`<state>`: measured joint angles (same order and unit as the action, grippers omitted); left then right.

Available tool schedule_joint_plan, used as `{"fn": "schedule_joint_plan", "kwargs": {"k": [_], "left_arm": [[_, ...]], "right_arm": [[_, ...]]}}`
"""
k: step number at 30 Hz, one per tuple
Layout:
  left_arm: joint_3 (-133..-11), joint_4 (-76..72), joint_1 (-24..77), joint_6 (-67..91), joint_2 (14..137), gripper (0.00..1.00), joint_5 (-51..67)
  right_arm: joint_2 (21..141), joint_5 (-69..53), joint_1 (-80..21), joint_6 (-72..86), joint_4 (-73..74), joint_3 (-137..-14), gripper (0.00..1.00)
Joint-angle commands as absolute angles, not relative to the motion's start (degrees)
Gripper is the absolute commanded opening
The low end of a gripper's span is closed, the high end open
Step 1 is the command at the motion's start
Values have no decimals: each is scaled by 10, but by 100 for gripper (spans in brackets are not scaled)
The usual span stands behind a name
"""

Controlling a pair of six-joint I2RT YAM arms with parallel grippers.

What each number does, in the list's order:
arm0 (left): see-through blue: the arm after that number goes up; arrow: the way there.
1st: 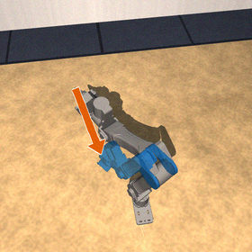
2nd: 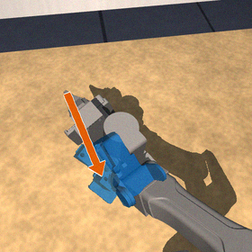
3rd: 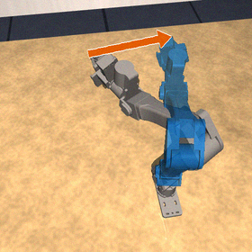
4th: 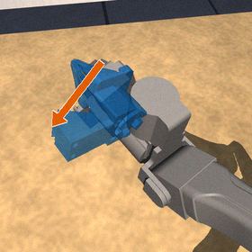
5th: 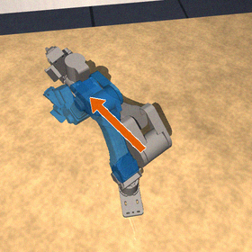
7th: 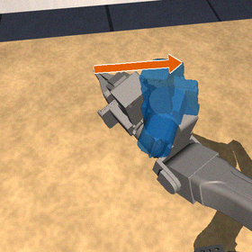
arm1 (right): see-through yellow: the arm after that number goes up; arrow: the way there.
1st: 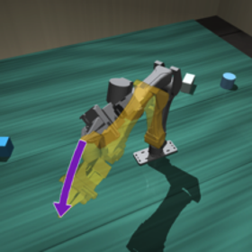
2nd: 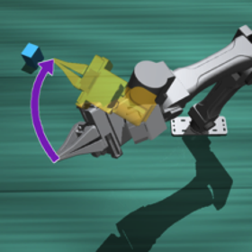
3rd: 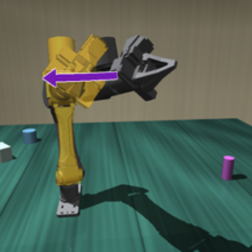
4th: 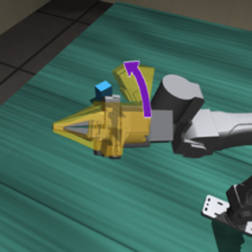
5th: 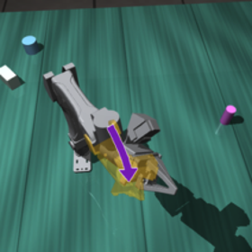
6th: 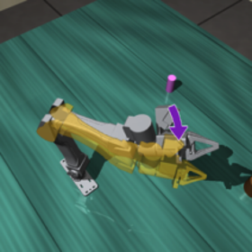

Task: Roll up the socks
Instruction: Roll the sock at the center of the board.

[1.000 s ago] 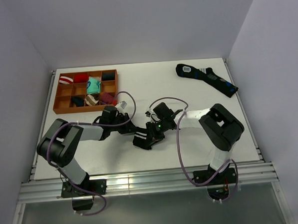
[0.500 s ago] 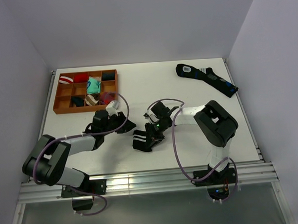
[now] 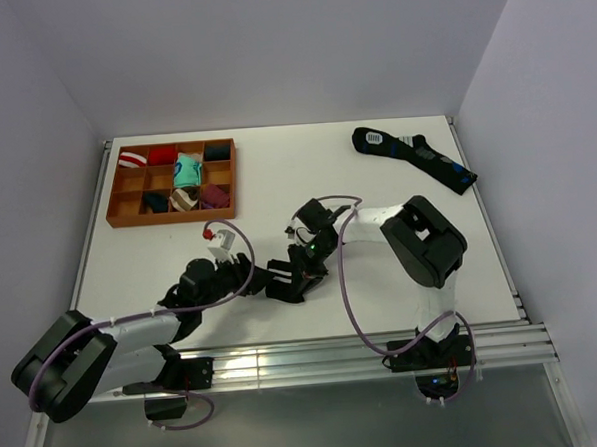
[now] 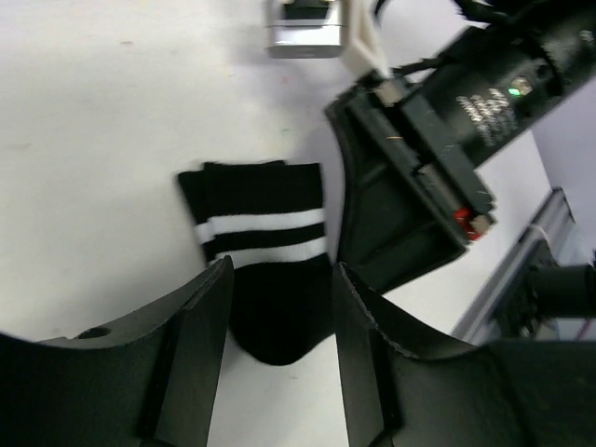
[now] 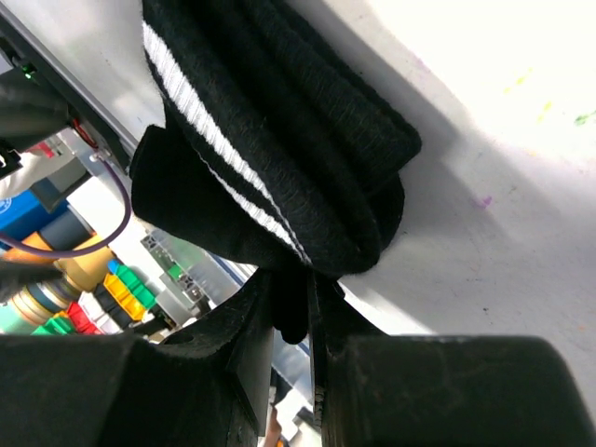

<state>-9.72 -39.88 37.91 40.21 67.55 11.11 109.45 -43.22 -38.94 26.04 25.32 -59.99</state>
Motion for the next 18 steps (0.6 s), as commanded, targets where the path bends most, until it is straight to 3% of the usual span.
{"fn": "schedule_joint_plan", "kwargs": {"k": [1,9,18], "left_arm": [[-70,-426,383,413,643,52,36],[-22,-426,409,417,599,54,-24],[-26,-496,430,401,664,53,-5]], "right_arm": [[1128,-371,-392,234,315,-603,18],[1154,-379,-391,229,337,-637,17],[1165,-377,-391,227,358,-661,17]]}}
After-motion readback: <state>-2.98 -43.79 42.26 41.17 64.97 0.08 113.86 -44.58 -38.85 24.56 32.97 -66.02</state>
